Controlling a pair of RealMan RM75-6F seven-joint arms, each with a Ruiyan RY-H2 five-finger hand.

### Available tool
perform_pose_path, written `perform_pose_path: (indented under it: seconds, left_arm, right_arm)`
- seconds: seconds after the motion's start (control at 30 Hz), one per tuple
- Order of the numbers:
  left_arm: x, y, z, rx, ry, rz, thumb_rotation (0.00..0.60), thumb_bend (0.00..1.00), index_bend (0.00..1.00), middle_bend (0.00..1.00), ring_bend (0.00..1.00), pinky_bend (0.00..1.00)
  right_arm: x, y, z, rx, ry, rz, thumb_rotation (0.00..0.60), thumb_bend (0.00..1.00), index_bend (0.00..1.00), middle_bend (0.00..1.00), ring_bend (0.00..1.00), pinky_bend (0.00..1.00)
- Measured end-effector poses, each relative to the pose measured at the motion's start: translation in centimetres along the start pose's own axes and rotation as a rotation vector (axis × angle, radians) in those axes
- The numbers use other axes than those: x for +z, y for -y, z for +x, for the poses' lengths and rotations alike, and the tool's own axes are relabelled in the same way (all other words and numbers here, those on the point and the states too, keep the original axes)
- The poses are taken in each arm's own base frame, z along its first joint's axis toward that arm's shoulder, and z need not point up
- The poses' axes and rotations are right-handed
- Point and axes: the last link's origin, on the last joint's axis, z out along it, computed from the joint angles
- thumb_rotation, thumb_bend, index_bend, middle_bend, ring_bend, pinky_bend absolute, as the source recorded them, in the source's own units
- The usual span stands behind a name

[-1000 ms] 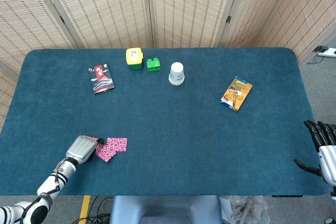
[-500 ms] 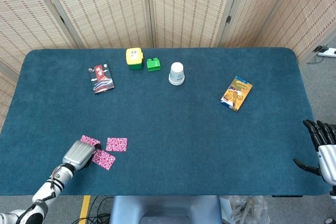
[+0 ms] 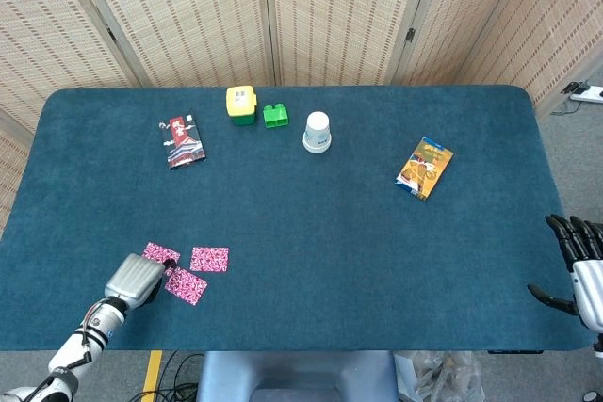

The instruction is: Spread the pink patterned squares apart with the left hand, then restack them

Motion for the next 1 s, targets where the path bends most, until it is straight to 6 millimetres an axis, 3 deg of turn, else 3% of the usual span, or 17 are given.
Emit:
perform_pose_path:
  seconds: [0.13, 0.23, 0.3, 0.4, 0.47, 0.53, 1.0]
  left_arm:
    - [-0.1, 0.5, 0.8, -0.026, -0.073, -0.003, 0.600, 0.45, 0.30, 0.96, 0.86, 1.00]
    - [0.1, 0.9, 1.2, -0.056, -0.127, -0.006, 0.600, 0.31, 0.30, 0.96, 0.86, 1.00]
    - [0.3, 1.0, 1.5, -0.071, -0.155, -0.013, 0.592, 0.27, 0.30, 0.96, 0.86, 1.00]
    - [0.9, 0.8, 1.6, -0.084, -0.181, -0.033, 0.510, 0.26, 0.29, 0.95, 0.86, 1.00]
    - [1.5, 0.3, 1.5, -0.092, -0.178, -0.048, 0.535, 0.25, 0.29, 0.95, 0.86, 1.00]
    - [2.1, -0.3, 1.5, -0.099, -0.173, -0.065, 0.600, 0.25, 0.30, 0.95, 0.86, 1.00]
    - [5.9, -2.6, 1.4, -0.145, -0.114, -0.029, 0.600, 0.25, 0.31, 0.97, 0.88, 1.00]
  right_arm:
    - [0.1, 0.1, 0.3, -0.007, -0.009, 0.006, 0.600, 0.09, 0.00, 0.12, 0.00, 0.06]
    - [0.1, 0.3, 0.5, -0.011, -0.013, 0.015, 0.600, 0.09, 0.00, 0.13, 0.00, 0.06]
    - [0.1, 0.4, 0.6, -0.013, -0.013, 0.019, 0.600, 0.09, 0.00, 0.13, 0.00, 0.06]
    - [0.0, 0.4, 0.7, -0.014, -0.013, 0.019, 0.600, 0.09, 0.00, 0.12, 0.00, 0.06]
    - [-0.1, 0.4, 0.7, -0.014, -0.014, 0.018, 0.600, 0.09, 0.00, 0.12, 0.00, 0.06]
    - [-0.2, 0.4, 0.7, -0.015, -0.013, 0.016, 0.600, 0.09, 0.00, 0.12, 0.00, 0.06]
    - [-0.5, -0.1, 0.8, -0.014, -0.012, 0.000, 0.600, 0.09, 0.00, 0.12, 0.00, 0.06]
